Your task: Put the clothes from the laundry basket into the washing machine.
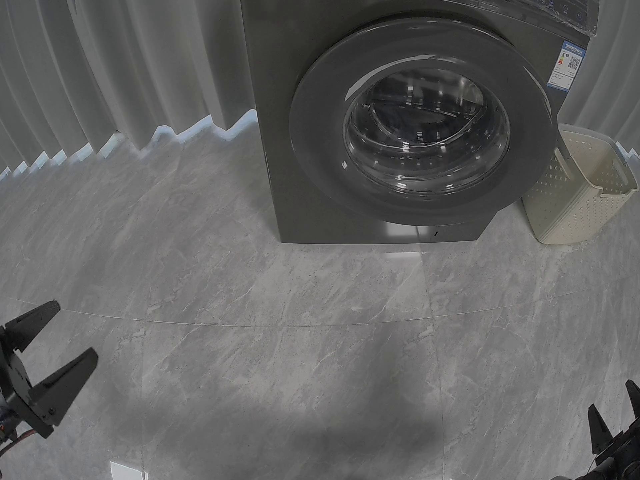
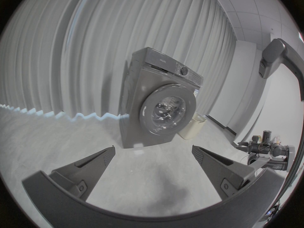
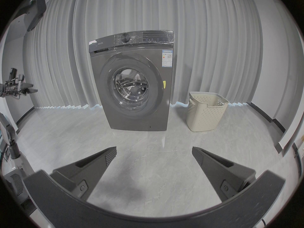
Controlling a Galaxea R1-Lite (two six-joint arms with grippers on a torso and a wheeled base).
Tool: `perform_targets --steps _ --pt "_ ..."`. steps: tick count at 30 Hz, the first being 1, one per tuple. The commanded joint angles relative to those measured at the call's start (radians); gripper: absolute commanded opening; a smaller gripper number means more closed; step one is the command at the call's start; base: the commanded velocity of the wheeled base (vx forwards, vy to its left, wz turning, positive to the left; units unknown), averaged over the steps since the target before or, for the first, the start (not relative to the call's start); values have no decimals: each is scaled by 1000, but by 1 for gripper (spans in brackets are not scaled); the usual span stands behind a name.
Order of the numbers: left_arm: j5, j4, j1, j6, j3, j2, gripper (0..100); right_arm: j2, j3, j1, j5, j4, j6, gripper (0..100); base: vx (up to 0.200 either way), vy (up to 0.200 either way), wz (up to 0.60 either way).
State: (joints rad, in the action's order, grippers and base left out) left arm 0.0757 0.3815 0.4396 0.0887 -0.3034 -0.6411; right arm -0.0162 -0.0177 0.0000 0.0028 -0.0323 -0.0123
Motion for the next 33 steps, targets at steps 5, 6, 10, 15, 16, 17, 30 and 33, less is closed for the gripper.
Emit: perform_targets --steps 5,6,10,15,16,17,30,33 --pt "12 -49 -214 -17 109 282 100 16 4 0 0 0 -1 100 0 0 0" --pt "10 -76 -239 -17 116 302 100 16 4 0 0 0 -1 100 0 0 0" --pt "15 -167 -328 -15 190 394 100 16 4 0 0 -1 -1 100 0 0 0" --pt "12 -222 -400 -15 276 543 100 16 2 2 2 -4 -1 100 0 0 0" --pt "10 -251 -413 -17 300 578 100 16 2 0 2 -3 -1 100 0 0 0" --pt "10 -299 -427 -24 303 612 100 16 2 0 0 -3 -1 100 0 0 0" --pt "-126 -395 -443 -72 300 635 100 16 12 -2 0 23 0 100 0 0 0" --pt "-79 -383 -437 -106 302 636 100 16 16 -2 3 28 -1 100 0 0 0"
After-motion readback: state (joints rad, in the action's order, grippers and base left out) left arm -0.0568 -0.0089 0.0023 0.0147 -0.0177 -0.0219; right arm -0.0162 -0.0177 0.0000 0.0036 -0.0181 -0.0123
